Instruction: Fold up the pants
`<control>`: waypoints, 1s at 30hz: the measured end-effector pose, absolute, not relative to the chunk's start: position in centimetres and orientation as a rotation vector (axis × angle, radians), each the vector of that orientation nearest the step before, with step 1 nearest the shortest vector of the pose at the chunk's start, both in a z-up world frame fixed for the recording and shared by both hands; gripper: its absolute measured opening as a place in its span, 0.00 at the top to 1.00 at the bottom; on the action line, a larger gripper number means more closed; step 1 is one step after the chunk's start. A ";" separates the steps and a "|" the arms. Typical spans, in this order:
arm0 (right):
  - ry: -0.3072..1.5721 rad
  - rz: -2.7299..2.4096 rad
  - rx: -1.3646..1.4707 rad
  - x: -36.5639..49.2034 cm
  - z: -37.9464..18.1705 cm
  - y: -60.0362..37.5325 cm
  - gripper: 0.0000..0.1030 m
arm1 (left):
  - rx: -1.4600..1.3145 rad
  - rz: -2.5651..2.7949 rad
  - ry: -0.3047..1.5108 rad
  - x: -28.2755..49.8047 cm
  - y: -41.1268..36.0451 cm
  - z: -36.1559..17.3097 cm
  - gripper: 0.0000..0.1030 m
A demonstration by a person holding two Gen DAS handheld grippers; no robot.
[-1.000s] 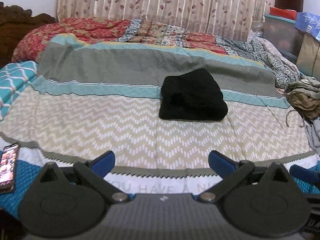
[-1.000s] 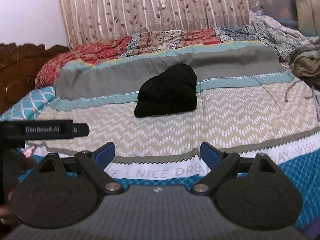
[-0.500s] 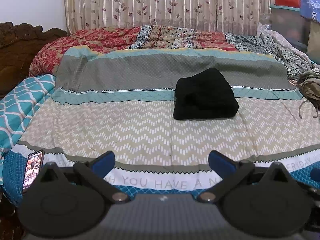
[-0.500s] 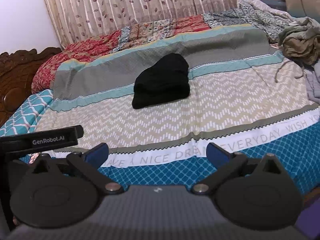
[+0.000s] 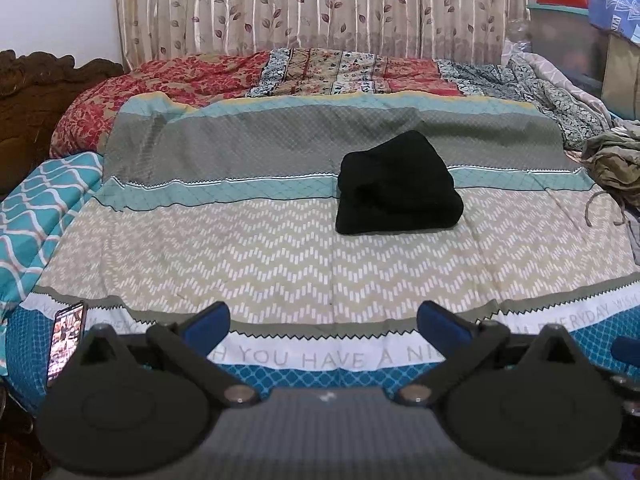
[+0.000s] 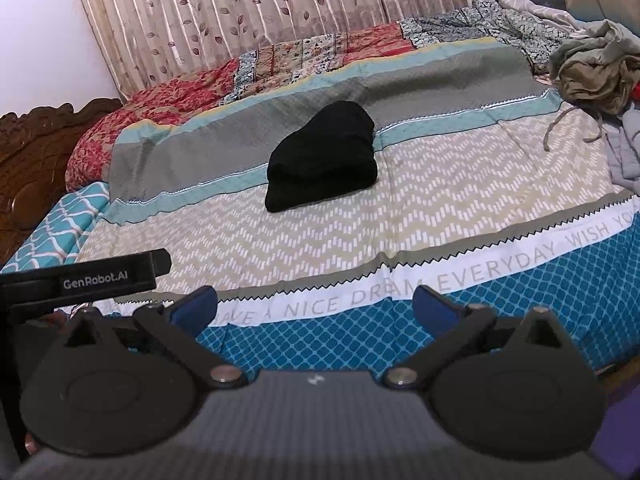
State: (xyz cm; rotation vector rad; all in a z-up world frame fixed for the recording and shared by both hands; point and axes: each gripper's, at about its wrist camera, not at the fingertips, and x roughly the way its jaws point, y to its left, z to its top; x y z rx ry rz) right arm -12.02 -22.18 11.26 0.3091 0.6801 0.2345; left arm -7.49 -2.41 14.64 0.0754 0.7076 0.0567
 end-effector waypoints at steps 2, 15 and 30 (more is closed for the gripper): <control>0.684 0.234 0.311 -12.0 11.2 -22.2 0.00 | 0.075 0.057 0.703 -7.5 -2.4 14.7 0.00; 0.731 0.231 0.337 -10.8 9.9 -22.4 0.00 | 0.096 0.063 0.671 -6.9 -2.7 14.2 0.00; 0.800 0.227 0.398 -9.8 7.8 -23.6 0.00 | 0.122 0.050 0.794 -5.4 -4.2 11.6 0.00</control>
